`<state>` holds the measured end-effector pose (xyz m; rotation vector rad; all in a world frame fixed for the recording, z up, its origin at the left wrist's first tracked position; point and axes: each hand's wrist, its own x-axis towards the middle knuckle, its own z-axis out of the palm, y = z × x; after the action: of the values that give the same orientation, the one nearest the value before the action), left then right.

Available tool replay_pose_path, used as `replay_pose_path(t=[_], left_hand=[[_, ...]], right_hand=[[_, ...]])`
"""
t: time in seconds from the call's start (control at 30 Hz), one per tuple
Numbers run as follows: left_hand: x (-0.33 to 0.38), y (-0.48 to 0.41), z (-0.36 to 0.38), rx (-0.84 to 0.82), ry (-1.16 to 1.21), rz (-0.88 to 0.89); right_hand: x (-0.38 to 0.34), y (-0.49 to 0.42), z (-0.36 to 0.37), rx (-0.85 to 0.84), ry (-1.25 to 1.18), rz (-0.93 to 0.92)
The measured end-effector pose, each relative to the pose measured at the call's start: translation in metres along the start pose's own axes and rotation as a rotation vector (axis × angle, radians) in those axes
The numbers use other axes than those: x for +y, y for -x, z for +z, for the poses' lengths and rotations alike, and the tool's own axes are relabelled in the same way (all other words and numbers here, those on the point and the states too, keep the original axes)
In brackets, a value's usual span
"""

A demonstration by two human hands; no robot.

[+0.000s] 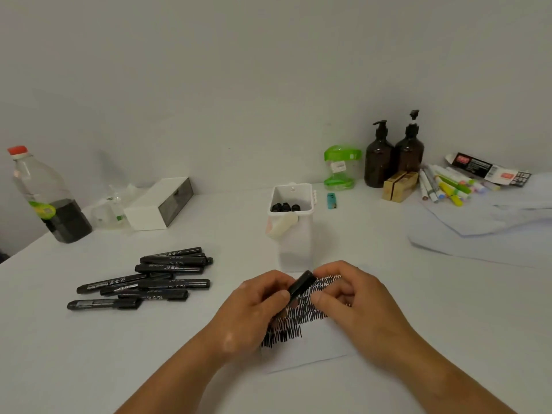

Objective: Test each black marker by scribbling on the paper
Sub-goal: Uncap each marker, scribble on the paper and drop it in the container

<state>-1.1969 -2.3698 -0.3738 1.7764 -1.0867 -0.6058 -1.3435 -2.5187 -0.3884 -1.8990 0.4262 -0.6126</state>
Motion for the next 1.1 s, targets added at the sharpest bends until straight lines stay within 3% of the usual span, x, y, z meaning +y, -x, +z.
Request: replay_pose_path(t=[0.33, 0.6, 0.93, 1.03, 1.1], left_hand=[[-0.002, 0.015, 0.007, -0.031, -0.444, 0.351], [-0.002, 0.021, 0.013, 0.039, -0.569, 0.328], [-0.002, 0.021, 0.010, 0.058, -0.572, 0.346], [-0.001, 0.020, 0.011, 0.067, -0.591, 0.291], [-0.003, 0.019, 0.004, 0.083, -0.536, 0.222]], right_hand=[[-0.002, 0.002, 0.013, -0.070, -0.040, -0.040], [-0.010, 0.005, 0.017, -0.135, -0.236, 0.013], [-0.015, 0.006, 0.011, -0.138, -0.215, -0.045], [-0.016, 0.006, 0.010, -0.077, -0.157, -0.070], [-0.016, 0.002, 0.000, 0.056, -0.128, -0.077]])
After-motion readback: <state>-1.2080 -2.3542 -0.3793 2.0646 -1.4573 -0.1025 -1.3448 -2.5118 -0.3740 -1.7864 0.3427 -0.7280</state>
